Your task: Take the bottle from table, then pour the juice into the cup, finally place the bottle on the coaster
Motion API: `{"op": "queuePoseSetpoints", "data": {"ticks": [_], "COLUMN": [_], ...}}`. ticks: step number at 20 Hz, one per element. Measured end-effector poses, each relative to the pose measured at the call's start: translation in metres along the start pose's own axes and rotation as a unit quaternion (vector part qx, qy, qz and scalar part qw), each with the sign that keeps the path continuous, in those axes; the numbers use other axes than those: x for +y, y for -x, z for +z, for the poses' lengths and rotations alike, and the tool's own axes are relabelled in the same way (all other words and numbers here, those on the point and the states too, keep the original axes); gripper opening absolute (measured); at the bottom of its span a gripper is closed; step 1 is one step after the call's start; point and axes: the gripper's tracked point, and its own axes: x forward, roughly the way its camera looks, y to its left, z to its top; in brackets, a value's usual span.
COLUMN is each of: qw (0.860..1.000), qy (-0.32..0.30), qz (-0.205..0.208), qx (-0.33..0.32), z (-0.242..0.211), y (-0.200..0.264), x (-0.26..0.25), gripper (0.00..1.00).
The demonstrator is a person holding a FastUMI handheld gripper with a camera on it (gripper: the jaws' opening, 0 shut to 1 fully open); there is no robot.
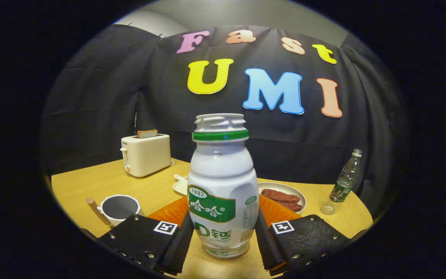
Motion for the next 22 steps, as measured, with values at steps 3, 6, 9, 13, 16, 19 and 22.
{"op": "queuePoseSetpoints", "data": {"ticks": [3, 6, 9, 13, 16, 19, 22], "qw": [1.000, 1.000, 1.000, 1.000, 1.000, 0.999, 0.999], "qy": [-0.001, -0.007, -0.008, -0.029, -0.025, -0.040, -0.044], "qz": [-0.012, -0.013, -0.010, -0.001, -0.002, 0.003, -0.002], "qx": [-0.005, -0.005, -0.001, 0.001, 0.008, 0.009, 0.009], "z": [0.000, -0.005, -0.013, -0.026, -0.038, -0.044, -0.050], "y": [-0.004, -0.009, -0.016, -0.024, -0.031, -0.036, -0.037], "x": [-0.007, -0.009, -0.008, -0.006, -0.008, -0.006, -0.008], "gripper": [0.74, 0.74, 0.74, 0.74, 0.74, 0.74, 0.74]}}
